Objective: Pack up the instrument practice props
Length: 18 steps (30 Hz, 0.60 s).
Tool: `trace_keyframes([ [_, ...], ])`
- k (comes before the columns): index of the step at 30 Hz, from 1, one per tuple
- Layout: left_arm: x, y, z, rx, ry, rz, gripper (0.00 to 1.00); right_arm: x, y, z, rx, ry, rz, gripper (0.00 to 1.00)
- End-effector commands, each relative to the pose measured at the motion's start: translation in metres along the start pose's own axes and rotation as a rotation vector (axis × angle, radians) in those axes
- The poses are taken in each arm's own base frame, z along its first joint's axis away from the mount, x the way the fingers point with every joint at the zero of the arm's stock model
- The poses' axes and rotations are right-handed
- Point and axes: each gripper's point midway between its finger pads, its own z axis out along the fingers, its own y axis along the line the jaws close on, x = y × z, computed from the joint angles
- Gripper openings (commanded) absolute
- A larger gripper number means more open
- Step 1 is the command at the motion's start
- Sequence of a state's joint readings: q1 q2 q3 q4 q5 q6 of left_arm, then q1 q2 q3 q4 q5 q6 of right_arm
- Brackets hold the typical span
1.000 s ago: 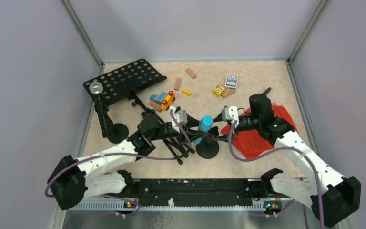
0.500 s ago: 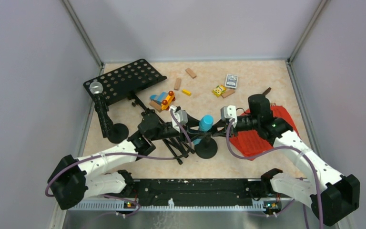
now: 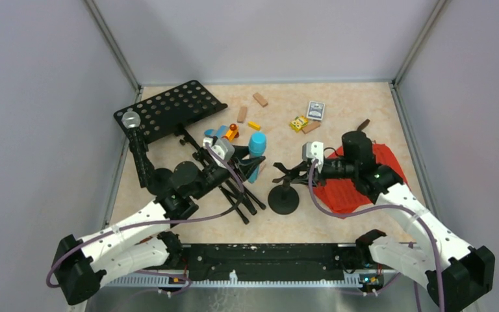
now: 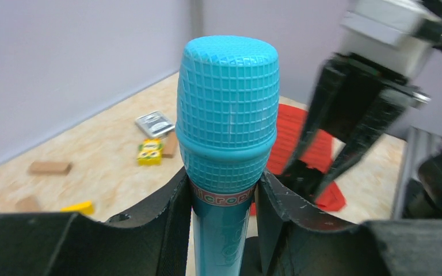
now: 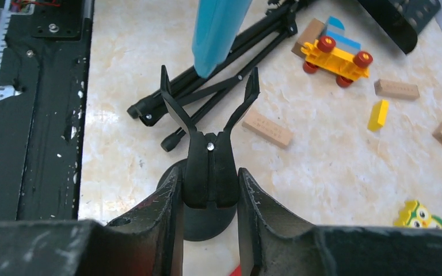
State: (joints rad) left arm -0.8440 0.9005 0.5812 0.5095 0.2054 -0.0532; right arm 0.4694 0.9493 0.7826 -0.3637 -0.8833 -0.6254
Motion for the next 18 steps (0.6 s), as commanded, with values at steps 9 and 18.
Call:
trace_keyframes([
  [9,0.066,0.094,0.008,-0.468,0.201,-0.107,0.00,0.005,-0.016,-0.046,0.394,0.052,0.183,0.00],
  [18,0.106,0.170,0.061,-0.501,0.322,-0.143,0.00,-0.003,0.012,-0.053,0.361,-0.026,0.219,0.00],
])
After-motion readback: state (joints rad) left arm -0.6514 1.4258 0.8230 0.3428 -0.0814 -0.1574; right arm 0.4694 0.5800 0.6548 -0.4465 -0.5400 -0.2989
